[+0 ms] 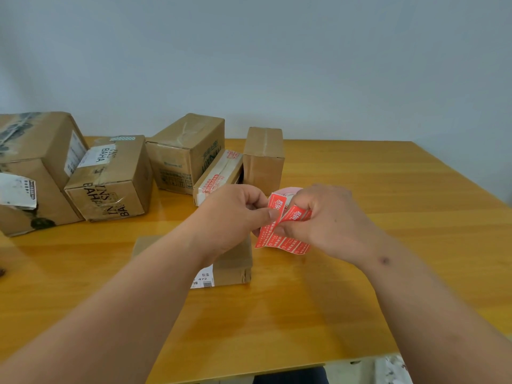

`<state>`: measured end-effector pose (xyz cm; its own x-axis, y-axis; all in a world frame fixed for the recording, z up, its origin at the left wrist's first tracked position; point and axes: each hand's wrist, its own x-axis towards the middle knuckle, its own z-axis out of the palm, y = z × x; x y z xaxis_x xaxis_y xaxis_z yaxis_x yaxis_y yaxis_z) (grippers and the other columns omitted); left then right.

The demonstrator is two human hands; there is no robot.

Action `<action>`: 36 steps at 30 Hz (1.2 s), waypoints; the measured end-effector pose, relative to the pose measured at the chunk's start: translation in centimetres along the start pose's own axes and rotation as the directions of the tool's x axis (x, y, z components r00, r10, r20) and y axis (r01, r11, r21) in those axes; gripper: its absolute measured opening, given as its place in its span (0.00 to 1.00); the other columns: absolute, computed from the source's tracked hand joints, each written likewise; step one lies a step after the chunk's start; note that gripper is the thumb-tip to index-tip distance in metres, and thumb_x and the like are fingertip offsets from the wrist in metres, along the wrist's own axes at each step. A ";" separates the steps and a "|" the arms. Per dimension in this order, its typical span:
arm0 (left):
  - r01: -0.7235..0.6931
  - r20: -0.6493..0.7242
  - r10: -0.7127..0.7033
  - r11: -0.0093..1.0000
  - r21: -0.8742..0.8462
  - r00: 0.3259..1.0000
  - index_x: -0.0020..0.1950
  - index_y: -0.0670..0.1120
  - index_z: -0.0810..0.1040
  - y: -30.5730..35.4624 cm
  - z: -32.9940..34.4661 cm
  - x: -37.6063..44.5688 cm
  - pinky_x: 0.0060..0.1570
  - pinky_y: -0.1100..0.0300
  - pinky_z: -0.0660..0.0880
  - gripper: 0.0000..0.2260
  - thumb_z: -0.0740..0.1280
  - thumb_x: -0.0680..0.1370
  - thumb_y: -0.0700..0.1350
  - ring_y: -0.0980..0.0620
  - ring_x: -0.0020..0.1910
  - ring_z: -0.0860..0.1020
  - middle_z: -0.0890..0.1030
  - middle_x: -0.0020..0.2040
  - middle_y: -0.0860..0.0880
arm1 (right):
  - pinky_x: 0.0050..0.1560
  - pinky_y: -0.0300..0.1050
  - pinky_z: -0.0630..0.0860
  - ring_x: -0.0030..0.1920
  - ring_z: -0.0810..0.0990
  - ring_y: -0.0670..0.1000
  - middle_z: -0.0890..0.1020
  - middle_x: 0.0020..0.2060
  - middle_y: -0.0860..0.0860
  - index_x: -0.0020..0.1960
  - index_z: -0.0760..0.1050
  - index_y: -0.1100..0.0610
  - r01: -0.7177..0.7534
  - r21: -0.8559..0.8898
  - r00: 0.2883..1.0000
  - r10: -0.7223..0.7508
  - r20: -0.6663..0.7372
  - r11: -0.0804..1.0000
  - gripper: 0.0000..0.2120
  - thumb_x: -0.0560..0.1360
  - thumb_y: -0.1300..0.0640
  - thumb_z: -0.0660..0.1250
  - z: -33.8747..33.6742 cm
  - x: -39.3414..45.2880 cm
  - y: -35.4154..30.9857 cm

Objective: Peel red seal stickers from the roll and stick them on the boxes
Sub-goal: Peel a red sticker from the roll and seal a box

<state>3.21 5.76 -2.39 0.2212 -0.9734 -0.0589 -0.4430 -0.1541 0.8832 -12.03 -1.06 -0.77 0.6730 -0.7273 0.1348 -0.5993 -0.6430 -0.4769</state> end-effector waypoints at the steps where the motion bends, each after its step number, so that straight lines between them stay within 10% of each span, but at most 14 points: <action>1: 0.000 -0.011 0.000 1.000 0.009 1.000 0.45 0.45 0.81 0.0 0.1 0.0 0.46 0.62 0.78 0.09 0.68 0.78 0.50 0.56 0.40 0.84 0.86 0.39 0.51 | 0.61 0.51 0.65 0.38 0.68 0.35 0.68 0.28 0.33 0.26 0.69 0.45 0.011 -0.022 1.000 -0.011 -0.023 1.000 0.19 0.69 0.48 0.75 0.1 0.0 0.1; 18: -0.035 -0.073 0.037 0.999 0.027 0.997 0.45 0.47 0.81 0.8 0.0 -0.3 0.45 0.58 0.80 0.11 0.68 0.77 0.54 0.57 0.37 0.84 0.85 0.37 0.52 | 0.56 0.54 0.73 0.46 0.81 0.48 0.84 0.41 0.46 0.45 0.81 0.49 -0.074 -0.005 0.988 0.074 0.136 0.997 0.09 0.68 0.46 0.75 -0.6 0.8 -0.1; 24: -0.024 0.009 0.024 0.998 0.055 1.000 0.44 0.47 0.83 0.7 -0.3 -0.4 0.40 0.66 0.75 0.07 0.72 0.74 0.50 0.59 0.36 0.83 0.85 0.35 0.53 | 0.48 0.46 0.65 0.34 0.73 0.40 0.77 0.26 0.34 0.34 0.79 0.52 -0.039 -0.055 0.994 0.045 0.101 0.998 0.12 0.69 0.45 0.73 -0.2 0.4 0.2; 36: -0.001 -0.022 0.002 0.999 0.034 1.000 0.47 0.45 0.80 0.0 -0.1 0.0 0.52 0.54 0.79 0.05 0.66 0.79 0.46 0.54 0.39 0.84 0.86 0.38 0.49 | 0.65 0.53 0.59 0.46 0.71 0.43 0.73 0.31 0.35 0.36 0.81 0.52 0.063 -0.135 0.998 -0.065 -0.015 0.989 0.11 0.70 0.45 0.71 0.4 0.5 0.8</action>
<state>3.30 5.79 -2.31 0.2396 -0.9697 -0.0467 -0.4725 -0.1585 0.8669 -12.00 -1.85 -1.47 0.7043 -0.6871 0.1785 -0.6089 -0.7139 -0.3458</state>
